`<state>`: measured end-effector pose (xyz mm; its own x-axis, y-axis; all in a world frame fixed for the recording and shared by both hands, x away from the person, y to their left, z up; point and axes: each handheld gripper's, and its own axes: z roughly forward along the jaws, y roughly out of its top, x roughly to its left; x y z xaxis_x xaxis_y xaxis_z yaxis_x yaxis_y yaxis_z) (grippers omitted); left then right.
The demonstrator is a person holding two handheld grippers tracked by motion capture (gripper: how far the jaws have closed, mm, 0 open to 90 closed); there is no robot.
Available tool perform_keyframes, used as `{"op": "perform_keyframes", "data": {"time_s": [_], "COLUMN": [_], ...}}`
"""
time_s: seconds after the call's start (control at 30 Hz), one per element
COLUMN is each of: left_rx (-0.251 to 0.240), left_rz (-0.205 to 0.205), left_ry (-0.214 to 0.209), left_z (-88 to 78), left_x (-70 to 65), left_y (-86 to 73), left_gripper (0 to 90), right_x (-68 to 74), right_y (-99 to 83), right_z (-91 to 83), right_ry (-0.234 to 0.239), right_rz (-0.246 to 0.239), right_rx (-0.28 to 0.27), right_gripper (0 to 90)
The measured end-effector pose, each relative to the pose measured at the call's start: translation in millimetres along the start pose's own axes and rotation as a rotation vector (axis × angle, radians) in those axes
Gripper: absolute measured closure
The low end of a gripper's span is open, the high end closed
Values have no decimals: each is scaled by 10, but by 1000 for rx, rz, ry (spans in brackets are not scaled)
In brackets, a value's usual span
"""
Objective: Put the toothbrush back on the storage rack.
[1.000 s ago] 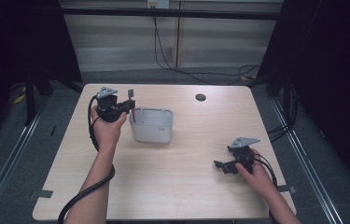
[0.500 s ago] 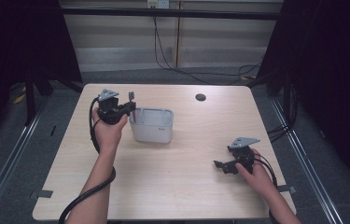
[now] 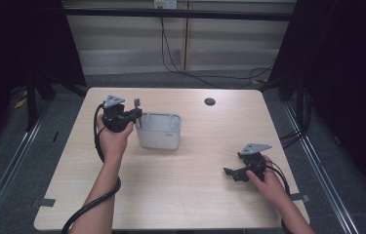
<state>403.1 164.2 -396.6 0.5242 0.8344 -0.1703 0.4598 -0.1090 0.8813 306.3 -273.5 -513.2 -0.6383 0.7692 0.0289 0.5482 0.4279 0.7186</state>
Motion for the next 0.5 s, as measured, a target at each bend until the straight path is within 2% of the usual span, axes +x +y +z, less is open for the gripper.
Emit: {"op": "perform_keyframes", "data": {"time_s": [0.5], "left_rx": [5], "left_rz": [10], "left_ry": [9], "left_z": [-18], "left_x": [11], "left_y": [-44], "left_gripper": [811], "right_x": [0], "right_y": [0], "right_z": [0], "right_ry": [0], "right_rz": [0], "right_rx": [0], "right_gripper": [100]}}
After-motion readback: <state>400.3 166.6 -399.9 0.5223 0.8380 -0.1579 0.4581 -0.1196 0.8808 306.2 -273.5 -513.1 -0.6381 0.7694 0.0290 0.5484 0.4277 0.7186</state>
